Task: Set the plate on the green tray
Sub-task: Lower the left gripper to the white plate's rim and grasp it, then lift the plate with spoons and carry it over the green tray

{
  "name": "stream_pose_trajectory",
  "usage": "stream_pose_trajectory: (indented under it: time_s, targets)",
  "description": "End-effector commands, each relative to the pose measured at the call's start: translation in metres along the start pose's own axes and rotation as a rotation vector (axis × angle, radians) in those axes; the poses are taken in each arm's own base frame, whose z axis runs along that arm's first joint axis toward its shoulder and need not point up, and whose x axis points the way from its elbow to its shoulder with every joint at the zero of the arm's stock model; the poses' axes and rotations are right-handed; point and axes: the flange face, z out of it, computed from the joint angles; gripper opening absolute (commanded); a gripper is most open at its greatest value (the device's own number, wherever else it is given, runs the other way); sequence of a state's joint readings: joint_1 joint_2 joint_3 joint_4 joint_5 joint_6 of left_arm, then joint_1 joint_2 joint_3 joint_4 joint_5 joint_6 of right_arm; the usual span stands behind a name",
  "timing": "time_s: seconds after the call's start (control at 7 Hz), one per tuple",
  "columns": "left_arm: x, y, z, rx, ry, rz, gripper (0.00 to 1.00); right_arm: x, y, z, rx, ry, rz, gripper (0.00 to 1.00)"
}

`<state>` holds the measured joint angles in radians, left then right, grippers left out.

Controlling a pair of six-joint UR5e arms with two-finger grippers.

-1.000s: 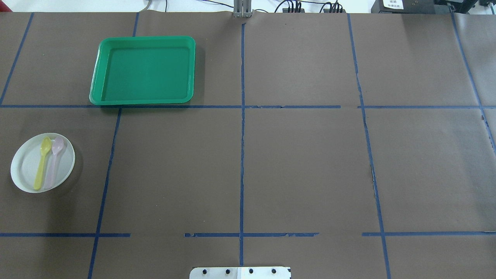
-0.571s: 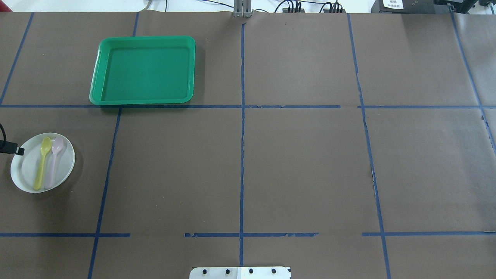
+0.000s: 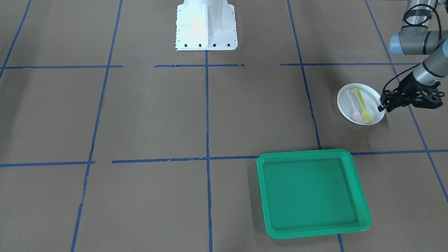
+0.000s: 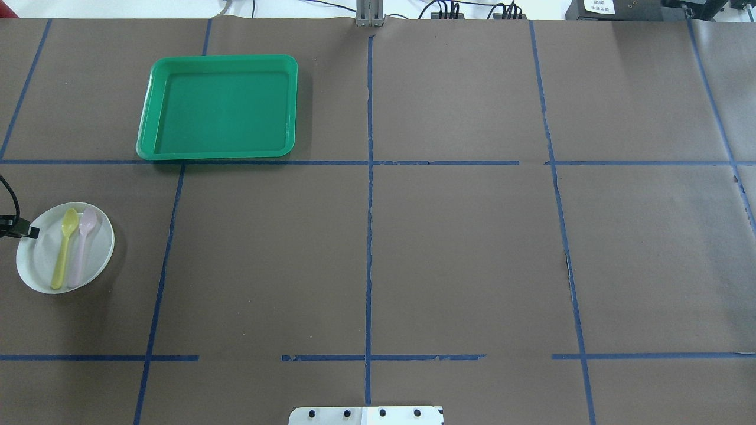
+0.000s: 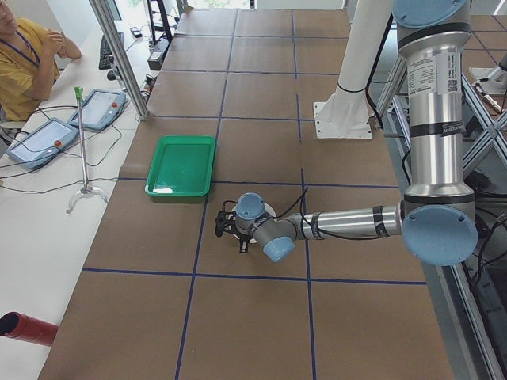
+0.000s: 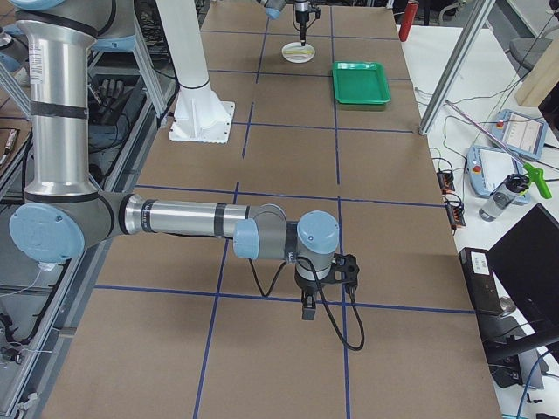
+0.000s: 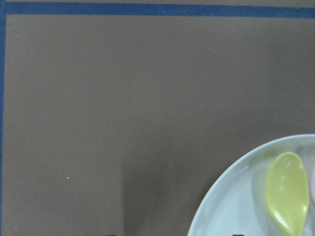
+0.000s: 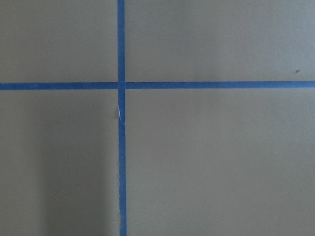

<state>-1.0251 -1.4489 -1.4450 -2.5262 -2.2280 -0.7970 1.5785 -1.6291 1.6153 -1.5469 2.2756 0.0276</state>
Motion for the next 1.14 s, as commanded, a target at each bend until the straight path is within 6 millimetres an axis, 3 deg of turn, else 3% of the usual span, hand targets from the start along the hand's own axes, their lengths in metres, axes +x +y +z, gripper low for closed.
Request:
stream_pose_trajectory:
  time_s: [0.0, 0.14, 0.29, 0.43, 0.57, 0.71, 0.86, 1.0]
  targets:
    - [0.004, -0.001, -0.002, -0.002, 0.011, 0.006, 0.0, 0.0, 0.0, 0.0, 0.0, 0.001, 0.0, 1.0]
    - [0.009, 0.004, -0.002, -0.051, 0.059, 0.008, 0.0, 0.0, 0.0, 0.0, 0.0, 0.001, 0.0, 1.0]
    - [0.026, 0.007, -0.01, -0.112, 0.148, 0.026, 0.0, 0.0, 0.0, 0.0, 0.0, -0.001, 0.0, 1.0]
    - [0.037, -0.01, -0.036, -0.107, 0.225, 0.029, 0.0, 0.0, 0.0, 0.0, 0.0, 0.001, 0.0, 1.0]
    - [0.046, -0.05, -0.072, -0.054, 0.291, 0.034, 0.0, 0.0, 0.0, 0.0, 0.0, 0.001, 0.0, 1.0]
    - [0.056, -0.071, -0.088, -0.023, 0.314, 0.048, 0.0, 0.0, 0.0, 0.0, 0.0, 0.001, 0.0, 1.0]
    - [0.083, -0.118, -0.099, 0.014, 0.326, 0.071, 0.0, 0.0, 0.0, 0.0, 0.0, 0.001, 0.0, 1.0]
    - [0.124, -0.177, -0.102, 0.019, 0.327, 0.083, 0.0, 0.0, 0.0, 0.0, 0.0, -0.001, 0.0, 1.0]
